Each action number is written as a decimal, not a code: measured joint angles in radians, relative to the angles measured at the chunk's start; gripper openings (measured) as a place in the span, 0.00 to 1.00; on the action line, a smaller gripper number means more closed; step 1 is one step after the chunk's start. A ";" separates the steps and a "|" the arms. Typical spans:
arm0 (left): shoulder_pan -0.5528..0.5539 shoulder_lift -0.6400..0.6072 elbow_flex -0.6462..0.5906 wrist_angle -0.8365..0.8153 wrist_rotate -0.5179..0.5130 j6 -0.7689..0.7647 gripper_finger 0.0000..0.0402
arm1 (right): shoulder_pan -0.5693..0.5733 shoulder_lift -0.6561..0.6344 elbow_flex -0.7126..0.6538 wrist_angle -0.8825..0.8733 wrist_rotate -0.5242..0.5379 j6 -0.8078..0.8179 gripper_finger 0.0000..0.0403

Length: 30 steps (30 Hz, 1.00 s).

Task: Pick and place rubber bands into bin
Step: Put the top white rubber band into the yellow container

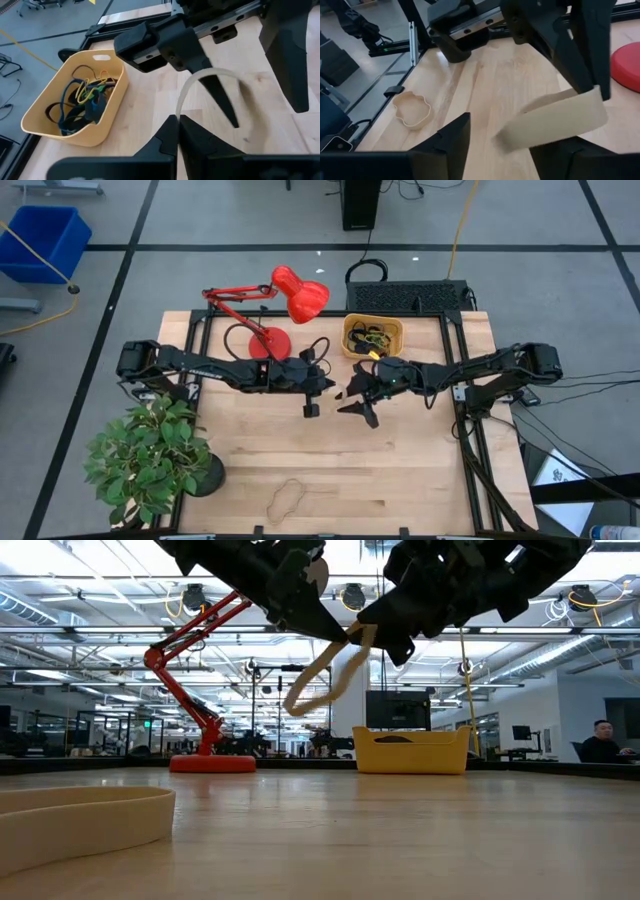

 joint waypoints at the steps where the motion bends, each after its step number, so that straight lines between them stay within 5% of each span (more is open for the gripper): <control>1: 0.000 0.000 0.000 0.000 0.000 0.000 0.03 | 0.000 0.000 0.000 0.000 0.000 0.000 0.42; 16: 0.000 0.000 0.000 -0.001 0.000 0.000 0.02 | 0.000 0.000 0.000 -0.002 0.000 -0.010 0.02; 30: 0.000 0.000 0.000 -0.002 -0.006 0.000 0.20 | 0.000 0.000 0.000 -0.005 -0.001 0.010 0.00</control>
